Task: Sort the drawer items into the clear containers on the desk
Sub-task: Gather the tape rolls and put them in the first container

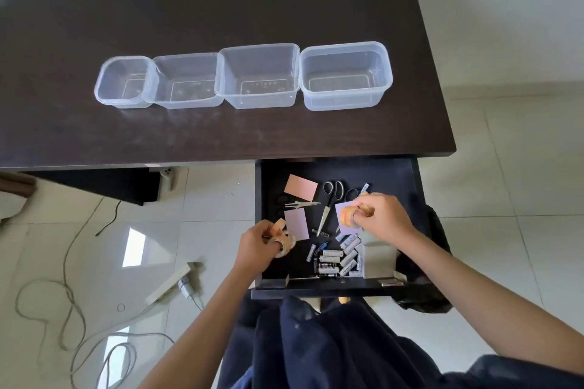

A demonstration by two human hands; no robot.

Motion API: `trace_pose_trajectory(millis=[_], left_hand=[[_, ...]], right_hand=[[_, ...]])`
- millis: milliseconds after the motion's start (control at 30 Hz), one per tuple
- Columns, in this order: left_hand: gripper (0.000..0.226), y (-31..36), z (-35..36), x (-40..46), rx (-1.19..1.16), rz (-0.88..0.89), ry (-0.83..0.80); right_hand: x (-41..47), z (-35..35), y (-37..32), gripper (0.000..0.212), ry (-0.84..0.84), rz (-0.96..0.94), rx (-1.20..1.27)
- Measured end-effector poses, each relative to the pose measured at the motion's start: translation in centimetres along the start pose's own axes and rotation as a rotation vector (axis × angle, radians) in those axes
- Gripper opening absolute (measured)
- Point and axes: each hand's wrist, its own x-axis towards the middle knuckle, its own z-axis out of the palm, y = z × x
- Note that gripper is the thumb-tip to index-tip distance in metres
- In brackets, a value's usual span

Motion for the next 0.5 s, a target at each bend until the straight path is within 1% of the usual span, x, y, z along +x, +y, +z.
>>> trace_pose_trajectory(millis=[133, 233, 400, 500], left_hand=[[0.011, 0.1, -3.1, 0.3, -0.077, 0.02, 0.028], [0.007, -0.4, -6.8, 0.9, -0.143, 0.065, 0.06], [0.009, -3.0, -15.4, 2.8, -0.232, 0.108, 0.082], [0.011, -4.7, -21.3, 3.9, -0.258, 0.173, 0.125]], right_hand=[[1.0, -0.4, -4.1, 0.023, 0.025, -0.048, 0.006], [1.8, 0.5, -8.9, 0.023, 0.045, -0.11, 0.007], [3.5, 4.8, -18.6, 0.021, 0.076, -0.215, -0.013], [5.1, 8.2, -24.6, 0.019, 0.094, -0.261, 0.001]])
